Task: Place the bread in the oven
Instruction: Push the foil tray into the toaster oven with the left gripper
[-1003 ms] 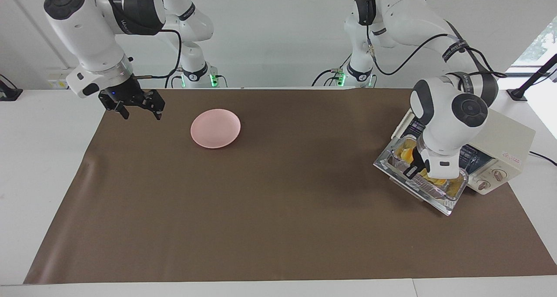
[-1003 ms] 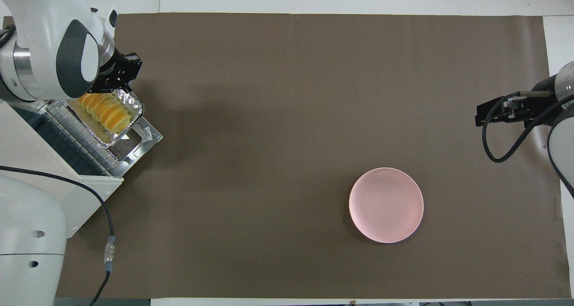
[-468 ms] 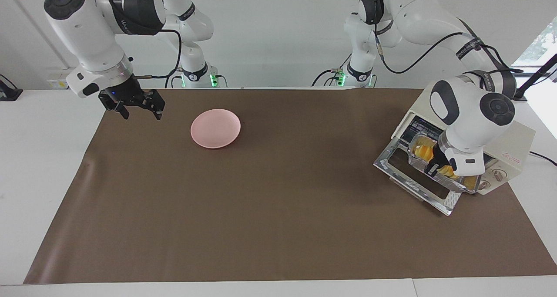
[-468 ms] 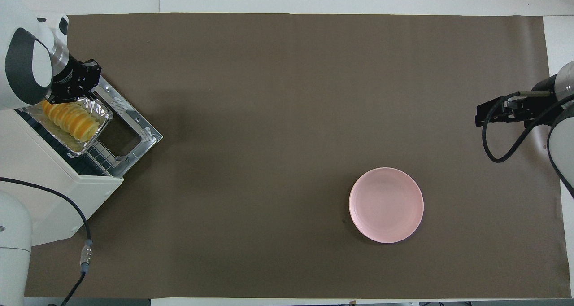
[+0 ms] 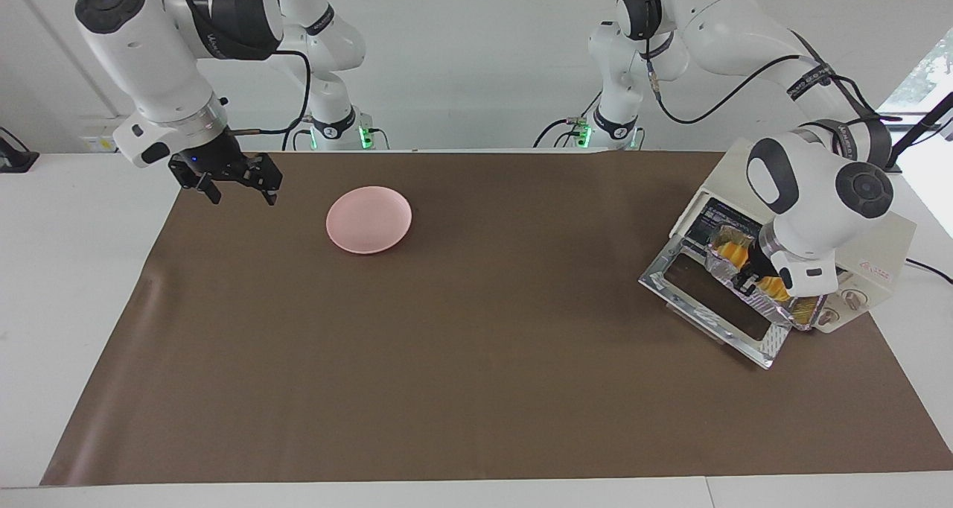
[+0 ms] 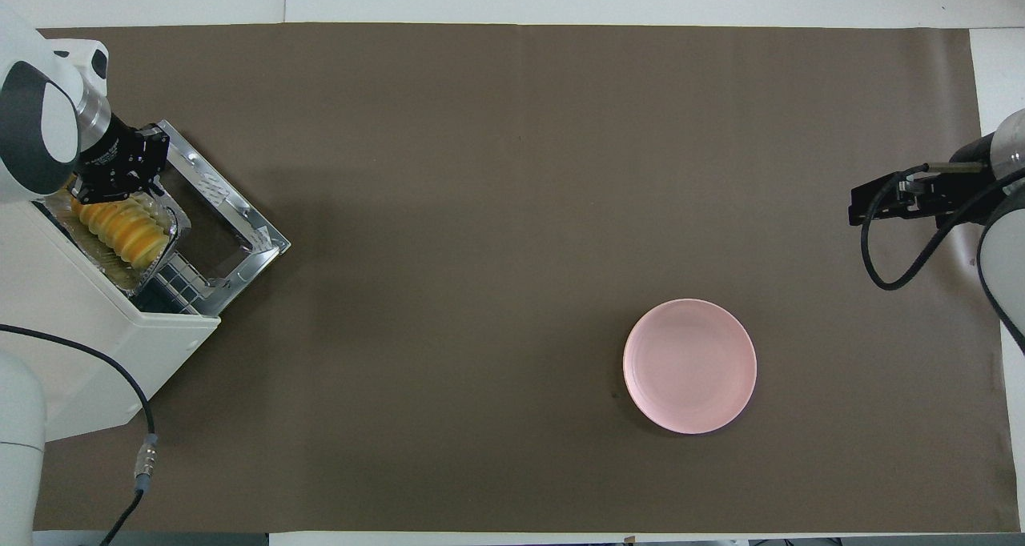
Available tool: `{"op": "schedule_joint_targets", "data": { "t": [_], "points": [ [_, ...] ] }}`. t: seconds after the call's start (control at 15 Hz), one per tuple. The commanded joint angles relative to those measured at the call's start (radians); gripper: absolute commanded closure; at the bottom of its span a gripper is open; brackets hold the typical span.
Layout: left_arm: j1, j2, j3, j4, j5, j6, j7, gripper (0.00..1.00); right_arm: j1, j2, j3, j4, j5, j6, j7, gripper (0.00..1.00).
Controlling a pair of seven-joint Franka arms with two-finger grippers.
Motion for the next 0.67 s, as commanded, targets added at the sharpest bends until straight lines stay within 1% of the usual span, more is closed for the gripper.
{"op": "schedule_joint_targets", "data": {
  "t": [0.0,0.33,0.6],
  "points": [
    [-0.032,-0.051,0.019,-0.068,0.024,0.007,-0.032,1.00,-0.017,-0.018,0.013,-0.017,-0.014,0.006,-0.014,0.00],
    [-0.077,-0.059,0.020,-0.083,0.024,0.009,-0.075,1.00,-0.017,-0.018,0.013,-0.017,-0.014,0.006,-0.014,0.00],
    [-0.065,-0.061,0.029,-0.088,0.027,-0.008,-0.064,1.00,-0.017,-0.018,0.013,-0.017,-0.014,0.006,-0.014,0.00]
  ]
}}
